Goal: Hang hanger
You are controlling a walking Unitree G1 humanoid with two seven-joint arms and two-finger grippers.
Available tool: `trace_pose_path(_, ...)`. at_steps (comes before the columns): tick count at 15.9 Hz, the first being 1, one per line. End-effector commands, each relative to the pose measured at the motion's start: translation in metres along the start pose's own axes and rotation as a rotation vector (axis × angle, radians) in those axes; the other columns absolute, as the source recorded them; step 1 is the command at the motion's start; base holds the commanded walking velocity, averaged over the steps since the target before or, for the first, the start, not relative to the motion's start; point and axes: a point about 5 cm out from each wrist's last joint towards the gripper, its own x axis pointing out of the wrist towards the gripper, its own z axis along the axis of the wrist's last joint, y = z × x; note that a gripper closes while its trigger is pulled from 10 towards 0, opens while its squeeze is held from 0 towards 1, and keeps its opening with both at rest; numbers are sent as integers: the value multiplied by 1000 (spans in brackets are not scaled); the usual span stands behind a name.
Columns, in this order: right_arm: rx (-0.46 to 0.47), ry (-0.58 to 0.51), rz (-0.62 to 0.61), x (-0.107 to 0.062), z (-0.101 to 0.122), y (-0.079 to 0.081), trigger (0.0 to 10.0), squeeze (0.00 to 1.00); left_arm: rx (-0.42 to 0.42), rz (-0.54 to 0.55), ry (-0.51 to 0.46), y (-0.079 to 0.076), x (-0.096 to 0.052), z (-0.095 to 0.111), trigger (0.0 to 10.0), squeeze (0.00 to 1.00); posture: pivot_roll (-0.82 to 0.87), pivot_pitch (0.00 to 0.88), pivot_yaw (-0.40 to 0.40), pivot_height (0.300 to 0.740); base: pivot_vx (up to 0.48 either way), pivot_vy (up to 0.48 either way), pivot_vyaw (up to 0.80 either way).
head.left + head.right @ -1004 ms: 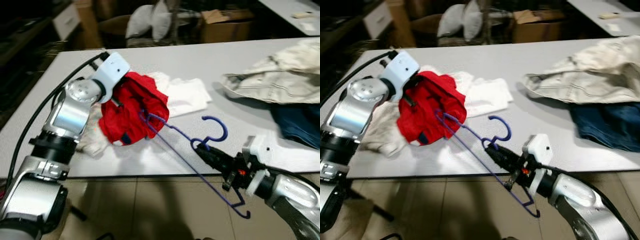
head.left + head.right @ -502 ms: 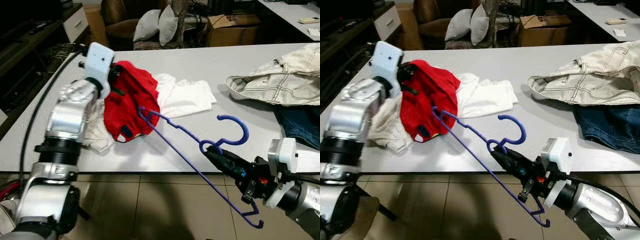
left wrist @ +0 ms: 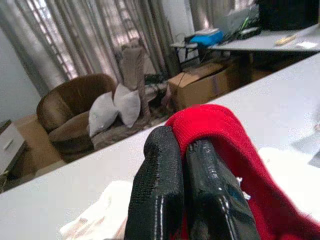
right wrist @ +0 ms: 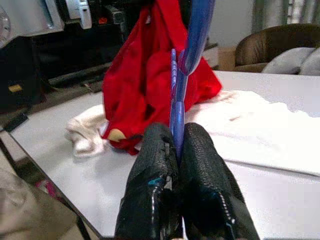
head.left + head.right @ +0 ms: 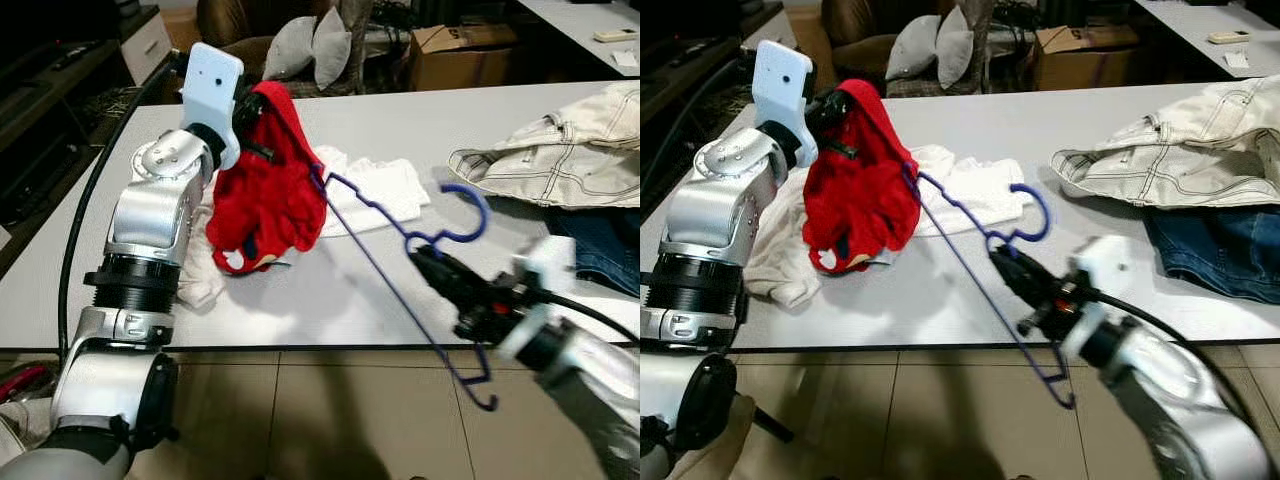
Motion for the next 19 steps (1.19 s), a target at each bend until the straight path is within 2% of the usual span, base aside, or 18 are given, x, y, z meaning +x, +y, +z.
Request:
trace_pose_path(1, 4, -1, 23, 8, -3, 5, 10000, 0, 16, -21, -53, -2, 2, 18, 0, 0, -135, 0, 107, 740, 0, 0, 0)
trace_pose_path(5, 16, -10, 25, 26, -6, 6, 10000, 0, 15, -48, -54, -8, 1, 19, 0, 0, -126, 0, 102, 740, 0, 0, 0)
trace_pose_path(6, 33, -2, -118, 33, -9, -9, 10000, 0, 42, -89, -54, -8, -4, 20, 0, 0, -120, 0, 95, 740, 0, 0, 0)
trace_pose_path(9, 94, -31, -313, 32, -9, -32, 10000, 0, 73, -117, -30, -3, -12, 19, 0, 0, -116, 0, 88, 740, 0, 0, 0)
trace_pose_path(10, 107, -43, -343, 32, -8, -35, 10000, 0, 78, -125, -25, -3, -13, 19, 1255, 0, -116, 0, 88, 740, 0, 0, 0)
trace_pose_path(11, 161, -137, -383, 27, 4, -45, 10000, 0, 135, -135, 36, 3, -19, 9, 2078, 0, -110, 0, 78, 740, 0, 0, 0)
trace_pose_path(12, 195, -211, -384, 23, 13, -50, 10000, 0, 166, -128, 73, 7, -22, 3, 2039, 0, -108, 0, 75, 740, 0, 0, 0)
trace_pose_path(16, 189, -270, -398, 18, 23, -56, 10000, 0, 171, -125, 85, 10, -25, 2, 1647, 0, -111, 0, 74, 740, 0, 0, 0)
trace_pose_path(18, 207, -332, -396, 15, 32, -58, 10000, 0, 188, -65, 52, 19, -26, 7, 1882, 0, -112, 0, 73, 740, 0, 0, 0)
trace_pose_path(19, 199, -298, -352, 14, 30, -54, 10000, 0, 184, -8, 1, 27, -25, 14, 1804, 0, -112, 0, 73, 740, 0, 0, 0)
